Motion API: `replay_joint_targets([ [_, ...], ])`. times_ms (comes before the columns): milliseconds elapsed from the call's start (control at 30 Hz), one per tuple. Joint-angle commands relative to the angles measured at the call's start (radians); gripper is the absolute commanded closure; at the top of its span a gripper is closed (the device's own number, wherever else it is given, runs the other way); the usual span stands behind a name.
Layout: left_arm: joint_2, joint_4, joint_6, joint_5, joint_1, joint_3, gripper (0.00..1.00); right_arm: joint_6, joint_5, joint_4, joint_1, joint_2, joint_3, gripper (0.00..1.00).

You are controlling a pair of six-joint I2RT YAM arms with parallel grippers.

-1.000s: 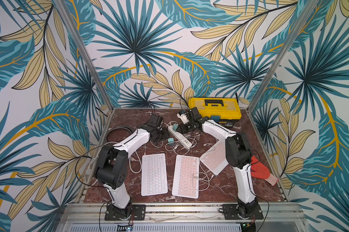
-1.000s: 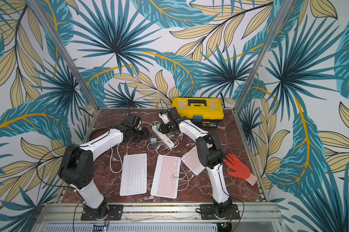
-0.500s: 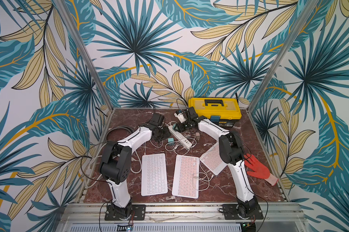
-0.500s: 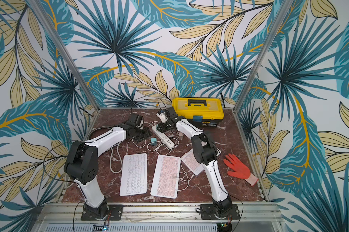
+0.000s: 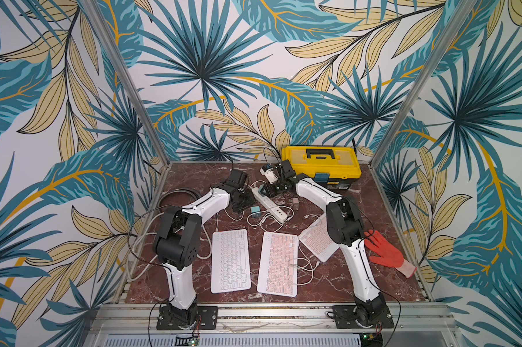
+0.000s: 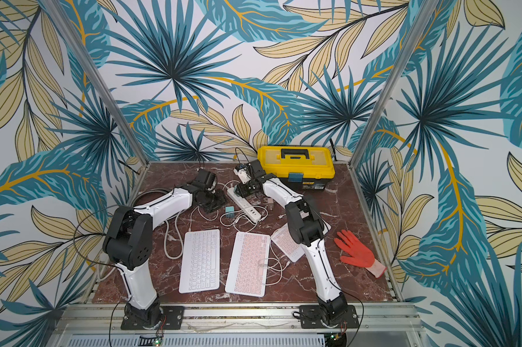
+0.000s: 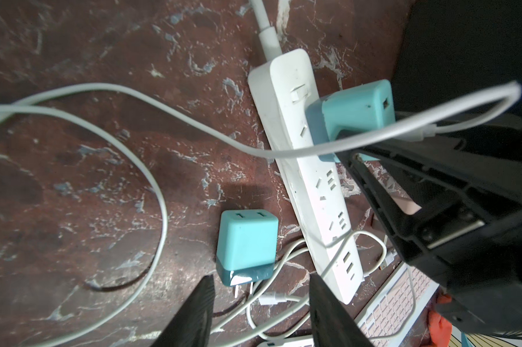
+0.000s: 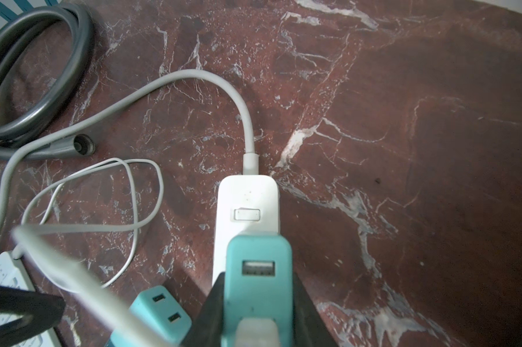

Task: Unplug the wireless keyboard
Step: Remove the plug from the socket.

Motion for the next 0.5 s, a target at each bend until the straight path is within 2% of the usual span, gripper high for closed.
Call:
replay_joint_targets([
  [0,0.020,-0.002,-0.026,-0.004,0.011,0.035,0.47,-0.031,0.019,0.002,0.020,0.016,0.009,0.71],
  [167,0.031,-0.002,-0.099,-0.042,0.016,0.046,0.47,-0.052,0.100,0.018,0.042,-0.005,-0.011,0.76],
  [333,0.065,0.000,-0.179,-0.055,0.022,0.072,0.48,-0.085,0.192,0.126,0.064,-0.060,-0.085,0.78],
  [467,0.101,0.015,-0.255,-0.058,0.031,0.088,0.51,-0.091,0.207,0.148,0.072,-0.080,-0.080,0.78],
])
